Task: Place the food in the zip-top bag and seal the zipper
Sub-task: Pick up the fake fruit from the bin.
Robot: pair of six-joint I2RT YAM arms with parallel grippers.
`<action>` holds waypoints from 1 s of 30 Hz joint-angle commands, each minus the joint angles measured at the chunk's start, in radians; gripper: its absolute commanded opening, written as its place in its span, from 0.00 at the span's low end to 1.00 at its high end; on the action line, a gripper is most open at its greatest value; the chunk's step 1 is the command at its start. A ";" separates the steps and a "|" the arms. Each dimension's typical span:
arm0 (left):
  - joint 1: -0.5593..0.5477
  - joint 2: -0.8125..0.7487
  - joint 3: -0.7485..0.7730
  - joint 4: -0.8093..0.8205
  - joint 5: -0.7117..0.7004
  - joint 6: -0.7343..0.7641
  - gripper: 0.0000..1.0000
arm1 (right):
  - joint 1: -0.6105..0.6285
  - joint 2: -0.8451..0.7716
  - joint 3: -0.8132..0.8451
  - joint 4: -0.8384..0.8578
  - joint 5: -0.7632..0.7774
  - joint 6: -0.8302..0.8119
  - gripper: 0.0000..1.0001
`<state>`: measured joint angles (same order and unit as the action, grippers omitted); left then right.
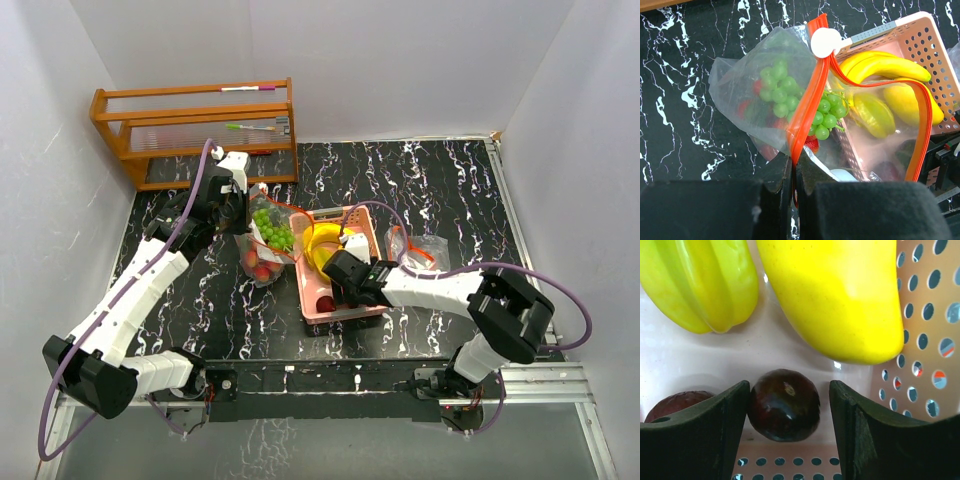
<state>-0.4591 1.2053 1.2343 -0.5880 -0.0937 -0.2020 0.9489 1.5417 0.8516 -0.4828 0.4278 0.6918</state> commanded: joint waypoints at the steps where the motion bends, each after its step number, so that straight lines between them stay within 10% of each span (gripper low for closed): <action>1: -0.001 -0.012 0.036 -0.008 0.002 0.005 0.00 | 0.005 0.007 -0.023 0.152 0.006 -0.016 0.64; 11: -0.001 -0.012 0.034 -0.006 0.003 0.006 0.00 | 0.005 -0.020 -0.012 0.138 -0.002 -0.023 0.36; 30: -0.001 -0.012 0.022 0.002 0.011 -0.001 0.00 | 0.005 -0.296 0.283 0.355 -0.286 -0.247 0.34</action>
<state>-0.4591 1.2053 1.2343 -0.5877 -0.0937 -0.2020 0.9489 1.2301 1.0489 -0.3080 0.2577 0.5282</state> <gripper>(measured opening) 0.007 0.530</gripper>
